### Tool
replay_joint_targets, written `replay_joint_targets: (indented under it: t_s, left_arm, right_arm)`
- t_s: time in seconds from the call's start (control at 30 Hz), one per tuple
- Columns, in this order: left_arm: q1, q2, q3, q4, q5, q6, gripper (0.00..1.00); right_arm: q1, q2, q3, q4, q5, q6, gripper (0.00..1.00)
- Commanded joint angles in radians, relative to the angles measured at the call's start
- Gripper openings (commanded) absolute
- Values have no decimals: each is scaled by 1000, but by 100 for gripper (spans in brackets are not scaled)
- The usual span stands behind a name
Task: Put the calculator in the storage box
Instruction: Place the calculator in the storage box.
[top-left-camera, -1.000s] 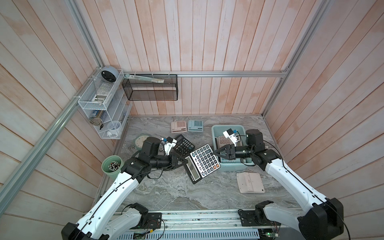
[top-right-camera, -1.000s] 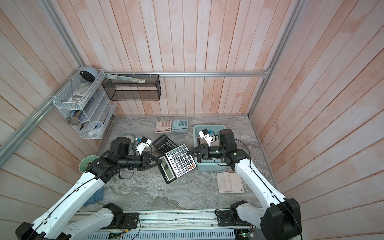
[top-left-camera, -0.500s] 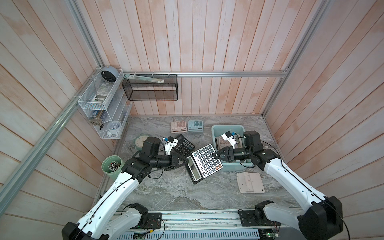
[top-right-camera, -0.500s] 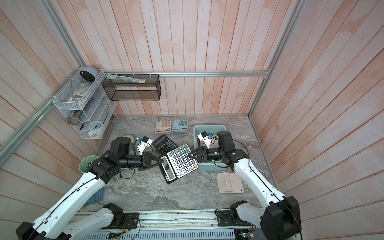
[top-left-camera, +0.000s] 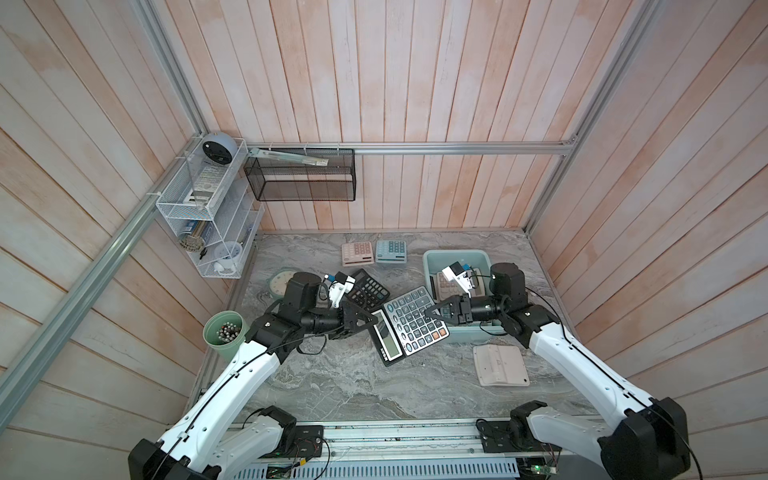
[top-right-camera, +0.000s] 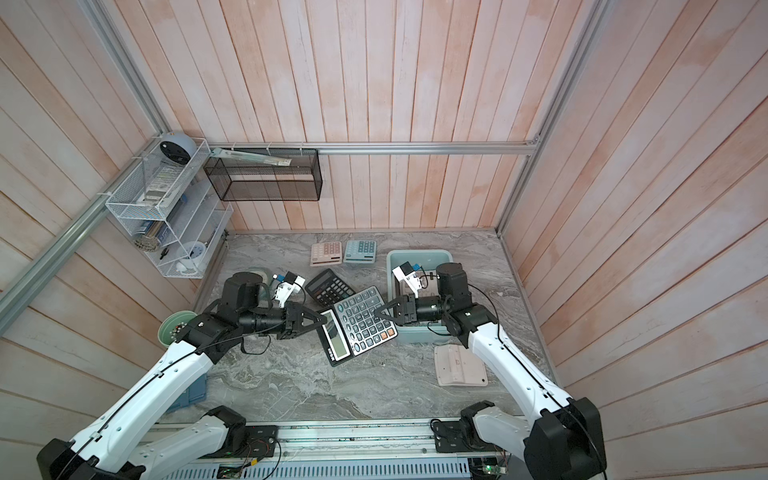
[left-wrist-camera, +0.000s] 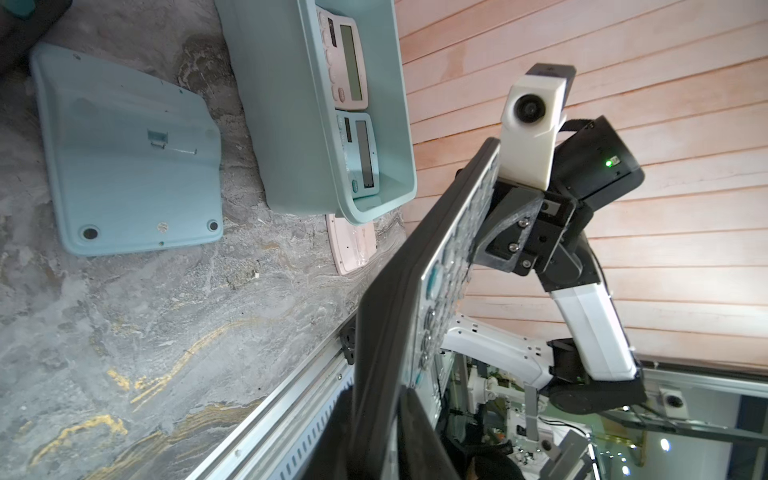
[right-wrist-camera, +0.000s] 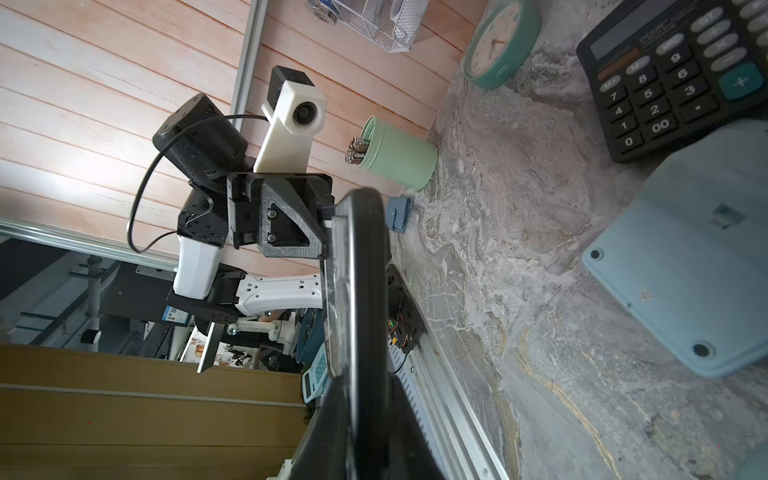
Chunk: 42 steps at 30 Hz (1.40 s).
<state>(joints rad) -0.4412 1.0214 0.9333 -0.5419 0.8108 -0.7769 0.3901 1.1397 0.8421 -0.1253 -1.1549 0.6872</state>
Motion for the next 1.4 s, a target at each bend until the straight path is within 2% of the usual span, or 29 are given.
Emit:
replay_joint_targets:
  t_s: [0.0,0.13,0.2,0.23,0.47,0.67,0.87,1.37]
  left_arm:
    - [-1,0,1,59,0,13,36]
    - [21,-17,6,23,-52,20,73]
    - [33,-28,8,0,-86,28,93]
    - [40,-34,9,-12,-104,31,100]
    - [48,-46,-11,-57,-270,48,100]
    - [48,-36,-38,-48,-298,50,100]
    - [48,-33,-44,-44,-301,59,100]
    - [48,-1,-69,-9,-282,71,100]
  right_arm:
    - [12,-7,11,-5,41,16,0]
    - [-33,-29,49,-95,95,-30,0]
    - [-84,-46,65,-130,106,-37,0]
    - [-118,-56,74,-147,106,-40,0]
    - [-390,-107,121,-259,183,-55,0]
    - [-536,-66,218,-424,312,-151,0]
    - [-557,23,290,-475,435,-201,0]
    - [-553,309,390,-489,426,-273,0]
